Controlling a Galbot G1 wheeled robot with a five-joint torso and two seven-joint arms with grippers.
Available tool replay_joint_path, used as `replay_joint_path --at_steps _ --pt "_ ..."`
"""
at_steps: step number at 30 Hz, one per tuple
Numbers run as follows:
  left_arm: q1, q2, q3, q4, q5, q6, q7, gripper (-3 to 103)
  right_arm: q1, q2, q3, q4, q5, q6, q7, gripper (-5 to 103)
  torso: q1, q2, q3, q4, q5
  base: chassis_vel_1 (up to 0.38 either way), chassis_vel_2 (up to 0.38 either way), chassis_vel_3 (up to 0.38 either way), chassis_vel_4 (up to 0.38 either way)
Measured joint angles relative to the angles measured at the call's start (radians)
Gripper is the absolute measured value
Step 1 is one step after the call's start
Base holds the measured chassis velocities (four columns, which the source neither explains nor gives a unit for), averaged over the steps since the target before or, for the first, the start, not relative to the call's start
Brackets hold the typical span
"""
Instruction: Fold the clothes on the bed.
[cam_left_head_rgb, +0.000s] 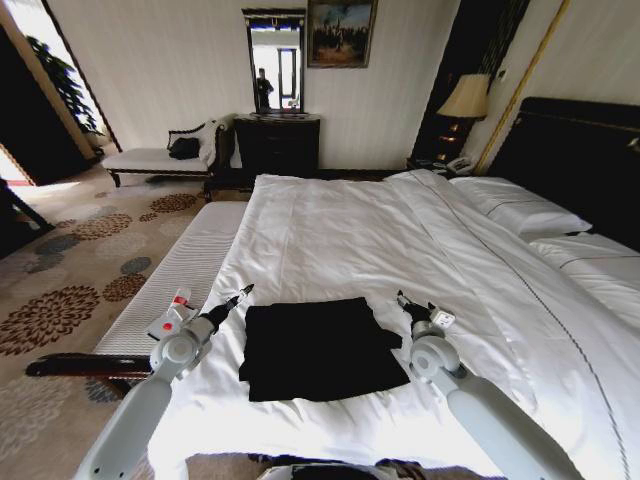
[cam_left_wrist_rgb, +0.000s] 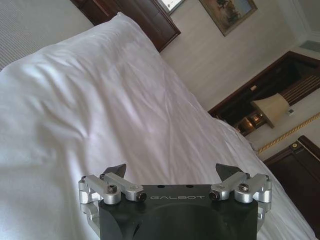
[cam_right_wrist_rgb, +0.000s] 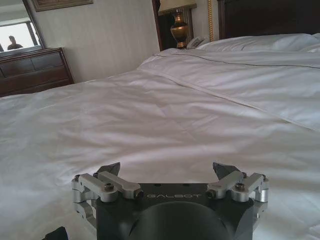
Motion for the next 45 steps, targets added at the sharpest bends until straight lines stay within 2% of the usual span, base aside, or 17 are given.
replay_joint_path --at_steps 6,18,20,22,23,24,26,29,30,32,34,35,36,38,40,41,45 --pt "-0.013 -0.017 0.015 0.063 0.005 0.007 0.006 100 -0.003 0.003 0.004 -0.008 0.005 -0.001 -0.003 100 0.0 0.0 0.0 0.0 0.0004 0.0 0.0 0.0 0.0" --pt "0.03 -0.05 0.012 0.076 0.037 -0.003 0.035 102 0.013 0.007 -0.007 -0.028 0.008 -0.002 -0.008 100 0.0 0.0 0.0 0.0002 0.0004 0.0 0.0 0.0 0.0" --pt "0.03 -0.059 0.012 0.076 0.038 -0.008 0.037 93 0.016 0.005 -0.008 -0.028 0.01 -0.002 -0.008 100 0.0 0.0 0.0 0.0002 0.0002 0.0 0.0 0.0 0.0" --pt "0.03 -0.061 0.012 0.076 0.039 -0.009 0.037 93 0.015 0.004 -0.007 -0.028 0.011 -0.002 -0.008 100 0.0 0.0 0.0 0.0002 0.0002 0.0 0.0 0.0 0.0" --pt "0.032 -0.063 0.012 0.074 0.039 -0.011 0.037 82 0.011 0.001 -0.004 -0.026 0.012 -0.002 -0.008 100 0.0 0.0 0.0 -0.0001 0.0002 0.0 0.0 0.0 0.0" --pt "0.036 -0.064 0.012 0.071 0.039 -0.011 0.037 77 0.008 -0.001 0.0 -0.024 0.012 -0.002 -0.008 100 0.0 0.0 0.0 -0.0001 0.0002 0.0 0.0 0.0 0.0" --pt "0.038 -0.064 0.012 0.069 0.039 -0.011 0.037 77 0.006 -0.002 0.002 -0.023 0.012 -0.002 -0.008 100 0.0 0.0 0.0 -0.0001 0.0002 0.0 0.0 0.0 0.0" --pt "0.045 -0.069 0.011 0.065 0.041 -0.011 0.036 61 -0.001 -0.005 0.008 -0.019 0.012 -0.002 -0.008 100 0.0 0.0 0.0 0.0 0.0002 0.0 0.0 0.0 0.0" --pt "0.045 -0.069 0.011 0.065 0.041 -0.011 0.036 61 -0.001 -0.005 0.008 -0.019 0.012 -0.002 -0.008 100 0.0 0.0 0.0 0.0 0.0002 0.0 0.0 0.0 0.0" --pt "0.05 -0.073 0.01 0.062 0.043 -0.011 0.035 50 -0.004 -0.005 0.01 -0.016 0.012 -0.002 -0.008 100 0.0 0.0 0.0 0.0 0.0002 0.0 0.0 0.0 0.0" --pt "0.053 -0.075 0.008 0.06 0.043 -0.011 0.034 50 -0.006 -0.005 0.011 -0.014 0.012 -0.002 -0.008 100 0.0 0.0 0.0 0.0 0.0002 0.0 0.0 0.0 0.0" --pt "0.055 -0.076 0.006 0.058 0.044 -0.011 0.033 44 -0.007 -0.006 0.012 -0.012 0.012 -0.002 -0.008 100 0.0 0.0 0.0 0.0 0.0003 0.0 0.0 0.0 0.0" --pt "0.058 -0.078 0.003 0.058 0.045 -0.011 0.032 34 -0.009 -0.007 0.014 -0.011 0.012 -0.002 -0.007 100 0.0 0.0 0.0 0.0001 0.0003 0.0 0.0 0.0 0.0" --pt "0.059 -0.079 0.002 0.058 0.047 -0.011 0.032 34 -0.01 -0.008 0.015 -0.01 0.012 -0.002 -0.007 100 0.0 0.0 0.0 0.0002 0.0002 0.0 0.0 0.0 0.0" --pt "0.061 -0.083 -0.004 0.059 0.049 -0.014 0.032 23 -0.012 -0.01 0.017 -0.009 0.011 -0.002 -0.007 100 0.0 0.0 0.0 0.0001 0.0002 0.0 0.0 0.0 0.0" --pt "0.061 -0.083 -0.004 0.059 0.049 -0.014 0.032 23 -0.012 -0.01 0.017 -0.009 0.011 -0.002 -0.007 100 0.0 0.0 0.0 0.0001 0.0002 0.0 0.0 0.0 0.0" --pt "0.063 -0.084 -0.009 0.058 0.049 -0.016 0.032 7 -0.014 -0.01 0.018 -0.008 0.009 -0.002 -0.007 100 0.0 0.0 0.0 0.0001 0.0003 0.0 0.0 0.0 0.0"
